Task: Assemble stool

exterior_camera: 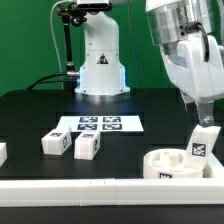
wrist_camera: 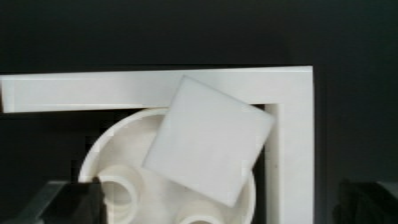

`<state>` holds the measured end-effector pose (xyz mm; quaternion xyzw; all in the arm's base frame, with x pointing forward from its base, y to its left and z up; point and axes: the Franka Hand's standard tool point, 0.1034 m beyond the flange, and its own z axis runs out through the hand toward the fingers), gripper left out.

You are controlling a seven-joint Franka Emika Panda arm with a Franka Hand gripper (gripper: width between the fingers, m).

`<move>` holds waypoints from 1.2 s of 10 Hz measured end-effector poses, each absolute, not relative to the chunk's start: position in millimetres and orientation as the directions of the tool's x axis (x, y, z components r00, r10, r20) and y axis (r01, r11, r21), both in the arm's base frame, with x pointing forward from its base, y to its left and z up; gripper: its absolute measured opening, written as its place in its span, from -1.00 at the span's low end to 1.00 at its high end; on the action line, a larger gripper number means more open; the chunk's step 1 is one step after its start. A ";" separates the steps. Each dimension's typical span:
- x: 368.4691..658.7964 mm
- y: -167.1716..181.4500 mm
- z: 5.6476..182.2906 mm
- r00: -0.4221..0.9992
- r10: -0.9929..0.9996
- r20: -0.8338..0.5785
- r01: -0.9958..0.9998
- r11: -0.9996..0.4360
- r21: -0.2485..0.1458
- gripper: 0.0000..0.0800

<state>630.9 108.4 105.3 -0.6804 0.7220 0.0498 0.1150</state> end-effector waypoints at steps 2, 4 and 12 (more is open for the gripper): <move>621.7 91.4 101.9 0.184 -0.959 -0.217 -0.982 -0.171 -0.075 0.62; 620.8 62.0 104.9 0.305 -0.933 -0.192 -0.951 -0.288 -0.111 0.62; 612.0 38.0 96.7 0.749 -0.655 -0.102 -0.662 -0.738 -0.129 0.62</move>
Offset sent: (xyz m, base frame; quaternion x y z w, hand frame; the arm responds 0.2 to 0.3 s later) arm -0.0166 -0.0492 0.0100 -0.0156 -0.0066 -0.1592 0.9871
